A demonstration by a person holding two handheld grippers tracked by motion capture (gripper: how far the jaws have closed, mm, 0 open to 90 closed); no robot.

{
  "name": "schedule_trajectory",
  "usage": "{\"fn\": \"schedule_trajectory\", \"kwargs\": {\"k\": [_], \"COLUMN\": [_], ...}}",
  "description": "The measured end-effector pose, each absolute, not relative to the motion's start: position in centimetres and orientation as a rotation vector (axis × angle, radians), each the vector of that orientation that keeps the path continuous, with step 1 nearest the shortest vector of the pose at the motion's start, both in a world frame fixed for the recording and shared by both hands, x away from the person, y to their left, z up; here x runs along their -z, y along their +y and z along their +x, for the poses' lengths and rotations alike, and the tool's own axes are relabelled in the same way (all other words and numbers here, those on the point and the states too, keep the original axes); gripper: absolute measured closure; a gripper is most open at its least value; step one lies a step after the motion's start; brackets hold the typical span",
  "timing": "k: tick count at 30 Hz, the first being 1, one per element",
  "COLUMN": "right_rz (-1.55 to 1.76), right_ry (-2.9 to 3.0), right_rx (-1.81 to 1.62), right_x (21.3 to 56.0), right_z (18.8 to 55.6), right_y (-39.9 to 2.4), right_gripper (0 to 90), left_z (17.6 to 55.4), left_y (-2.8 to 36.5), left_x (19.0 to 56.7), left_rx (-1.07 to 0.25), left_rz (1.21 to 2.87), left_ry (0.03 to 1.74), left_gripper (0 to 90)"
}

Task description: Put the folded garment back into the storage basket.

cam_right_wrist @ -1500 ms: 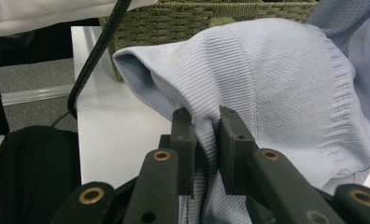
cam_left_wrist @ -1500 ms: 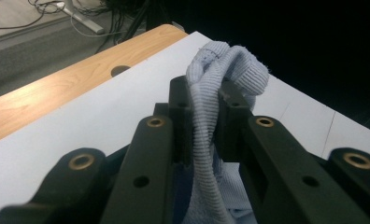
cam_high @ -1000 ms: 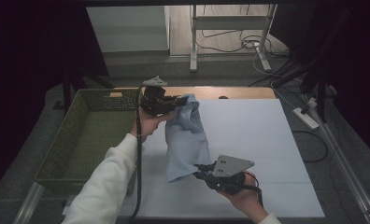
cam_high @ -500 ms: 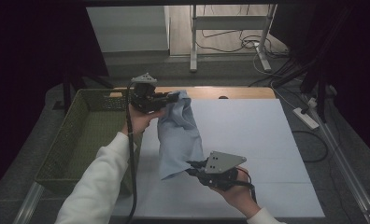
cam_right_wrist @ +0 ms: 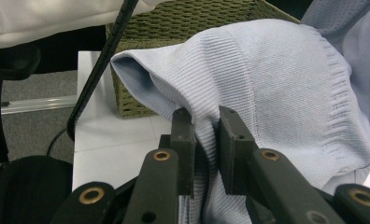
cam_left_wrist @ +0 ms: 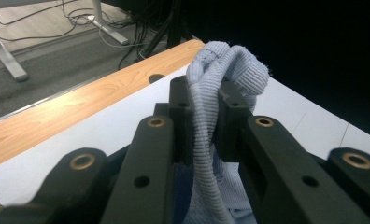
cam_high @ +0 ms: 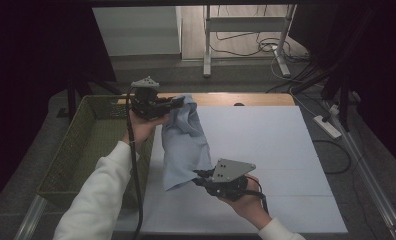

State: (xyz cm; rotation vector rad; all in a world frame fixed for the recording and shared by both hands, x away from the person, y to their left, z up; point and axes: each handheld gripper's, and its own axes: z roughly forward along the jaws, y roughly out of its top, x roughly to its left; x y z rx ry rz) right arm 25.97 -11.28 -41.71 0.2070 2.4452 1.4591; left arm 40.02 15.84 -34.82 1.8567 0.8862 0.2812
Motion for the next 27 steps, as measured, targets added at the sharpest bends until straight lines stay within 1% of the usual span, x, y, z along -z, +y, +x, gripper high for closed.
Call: {"fn": "schedule_trajectory", "kwargs": {"k": [27], "right_rz": [0.146], "right_ry": [2.437], "right_rx": [-1.494], "right_x": [40.5], "right_z": [26.4], "right_y": [-8.0], "right_gripper": [77.9], "left_z": [39.2], "left_y": [19.5], "left_x": [33.4], "left_rx": [-0.333], "left_rz": [1.824], "left_ry": [0.919], "left_gripper": [79.2]}}
